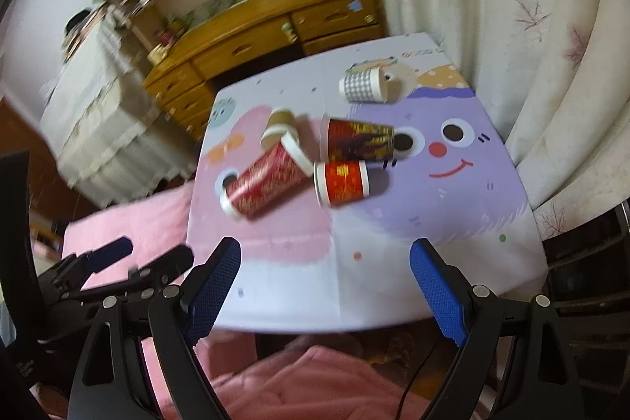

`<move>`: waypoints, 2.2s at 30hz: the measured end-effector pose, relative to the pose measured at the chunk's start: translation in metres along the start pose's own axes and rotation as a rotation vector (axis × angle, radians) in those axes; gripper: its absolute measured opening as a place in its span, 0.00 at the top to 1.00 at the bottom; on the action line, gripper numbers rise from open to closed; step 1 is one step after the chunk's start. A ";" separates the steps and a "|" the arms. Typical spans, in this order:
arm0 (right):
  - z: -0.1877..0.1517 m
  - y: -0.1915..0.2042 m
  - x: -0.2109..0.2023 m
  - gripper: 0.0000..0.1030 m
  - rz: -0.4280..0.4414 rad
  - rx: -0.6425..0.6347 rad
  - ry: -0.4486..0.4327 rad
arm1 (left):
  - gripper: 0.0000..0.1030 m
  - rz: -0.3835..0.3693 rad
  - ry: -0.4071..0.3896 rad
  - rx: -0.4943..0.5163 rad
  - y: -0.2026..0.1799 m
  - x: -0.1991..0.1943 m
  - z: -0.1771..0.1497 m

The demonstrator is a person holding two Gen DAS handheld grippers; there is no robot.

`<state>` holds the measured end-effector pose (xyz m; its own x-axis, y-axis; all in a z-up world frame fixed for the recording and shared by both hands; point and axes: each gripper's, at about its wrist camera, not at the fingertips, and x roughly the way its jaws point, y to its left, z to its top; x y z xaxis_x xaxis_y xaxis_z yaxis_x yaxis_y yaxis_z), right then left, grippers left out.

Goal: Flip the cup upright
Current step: 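Move the left gripper toward the grey-checkered cup lying on its side, then close the left gripper around the grey-checkered cup's body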

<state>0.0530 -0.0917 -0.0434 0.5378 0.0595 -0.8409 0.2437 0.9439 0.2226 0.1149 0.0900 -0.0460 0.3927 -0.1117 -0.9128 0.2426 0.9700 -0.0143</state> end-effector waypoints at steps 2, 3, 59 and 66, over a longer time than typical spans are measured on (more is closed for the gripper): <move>0.009 0.007 0.008 0.13 -0.020 0.030 -0.026 | 0.15 -0.032 0.025 0.043 0.010 0.007 0.012; 0.013 0.012 0.014 0.13 -0.035 0.056 -0.039 | 0.15 -0.060 0.049 0.067 0.015 0.012 0.018; 0.152 -0.102 0.333 0.13 -0.099 -0.363 0.060 | 0.18 -0.109 0.118 1.449 -0.226 0.375 0.251; 0.155 -0.101 0.323 0.13 -0.119 -0.357 0.037 | 0.40 -0.139 0.178 1.385 -0.228 0.376 0.257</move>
<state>0.3271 -0.2182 -0.2607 0.4913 -0.0517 -0.8694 0.0028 0.9983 -0.0578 0.4349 -0.2287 -0.2814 0.2024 -0.0584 -0.9776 0.9770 -0.0558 0.2056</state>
